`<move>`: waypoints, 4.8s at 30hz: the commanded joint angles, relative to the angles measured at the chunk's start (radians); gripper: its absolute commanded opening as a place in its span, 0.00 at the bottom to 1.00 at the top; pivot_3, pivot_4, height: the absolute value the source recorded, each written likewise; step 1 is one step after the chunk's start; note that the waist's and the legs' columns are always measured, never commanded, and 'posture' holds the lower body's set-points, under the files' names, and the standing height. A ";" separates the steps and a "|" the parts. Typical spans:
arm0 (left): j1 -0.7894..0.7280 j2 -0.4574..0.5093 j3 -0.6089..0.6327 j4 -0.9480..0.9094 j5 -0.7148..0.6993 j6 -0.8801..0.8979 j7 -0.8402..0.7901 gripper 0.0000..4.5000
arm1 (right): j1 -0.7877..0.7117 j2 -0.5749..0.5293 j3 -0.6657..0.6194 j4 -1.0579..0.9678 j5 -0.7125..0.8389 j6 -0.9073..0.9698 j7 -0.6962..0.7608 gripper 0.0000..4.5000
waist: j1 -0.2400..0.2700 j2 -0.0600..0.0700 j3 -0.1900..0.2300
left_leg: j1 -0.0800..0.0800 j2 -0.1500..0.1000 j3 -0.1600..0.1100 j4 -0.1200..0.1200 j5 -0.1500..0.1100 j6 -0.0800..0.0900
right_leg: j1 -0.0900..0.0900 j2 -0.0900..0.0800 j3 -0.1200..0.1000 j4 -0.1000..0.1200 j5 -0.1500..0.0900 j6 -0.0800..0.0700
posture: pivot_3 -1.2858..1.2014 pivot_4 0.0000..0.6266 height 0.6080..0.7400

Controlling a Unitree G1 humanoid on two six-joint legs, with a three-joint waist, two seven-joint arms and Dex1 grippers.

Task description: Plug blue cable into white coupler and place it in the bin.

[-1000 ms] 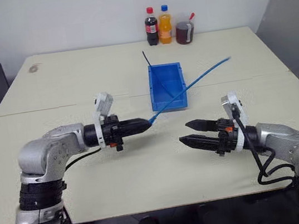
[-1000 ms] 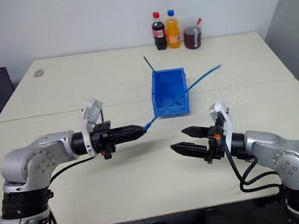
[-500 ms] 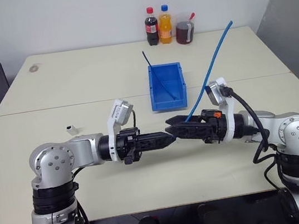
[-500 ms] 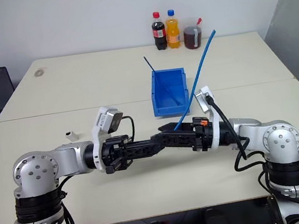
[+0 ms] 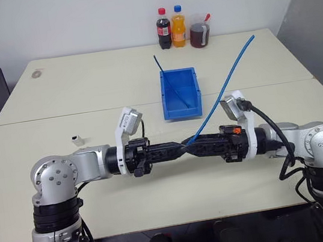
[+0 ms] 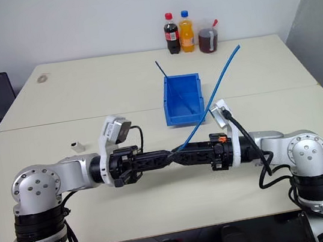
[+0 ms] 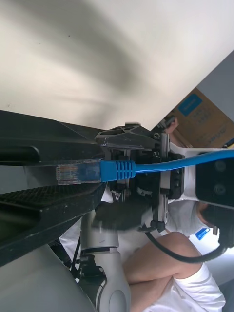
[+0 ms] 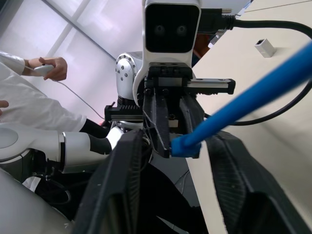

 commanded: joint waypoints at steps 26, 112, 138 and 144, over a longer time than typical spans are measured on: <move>0.013 0.054 -0.002 -0.033 -0.053 -0.054 0.019 0.05 | -0.016 0.004 0.006 0.056 0.130 -0.070 -0.104 0.24 | 0.000 0.000 0.000 | 0.000 0.000 0.000 0.000 0.000 0.000 | -0.001 0.000 0.000 0.000 0.000 0.000 | 0.52 0.24 1.00; 0.326 0.361 0.047 -0.225 0.264 -0.358 -0.101 0.90 | -0.056 -0.028 0.044 0.140 -0.073 -0.176 -0.023 0.02 | -0.001 0.000 0.000 | -0.003 0.001 0.007 -0.004 0.000 0.000 | -0.009 0.000 0.004 -0.001 0.000 -0.001 | 0.52 0.24 1.00; 0.389 -0.108 0.144 0.147 1.048 -0.850 0.737 0.99 | -0.125 0.028 0.010 0.216 -0.257 -0.180 0.092 0.02 | 0.018 -0.001 0.000 | -0.011 -0.001 0.006 -0.001 0.000 0.000 | -0.015 -0.002 0.002 0.000 0.006 -0.006 | 0.52 0.24 1.00; 0.249 -0.083 0.138 0.368 1.053 -0.947 0.654 0.99 | -0.121 0.028 -0.006 0.202 -0.263 -0.172 0.076 0.02 | 0.018 -0.001 -0.001 | -0.011 0.000 0.007 -0.001 0.000 0.000 | -0.015 -0.001 0.001 0.000 0.006 -0.006 | 0.52 0.24 1.00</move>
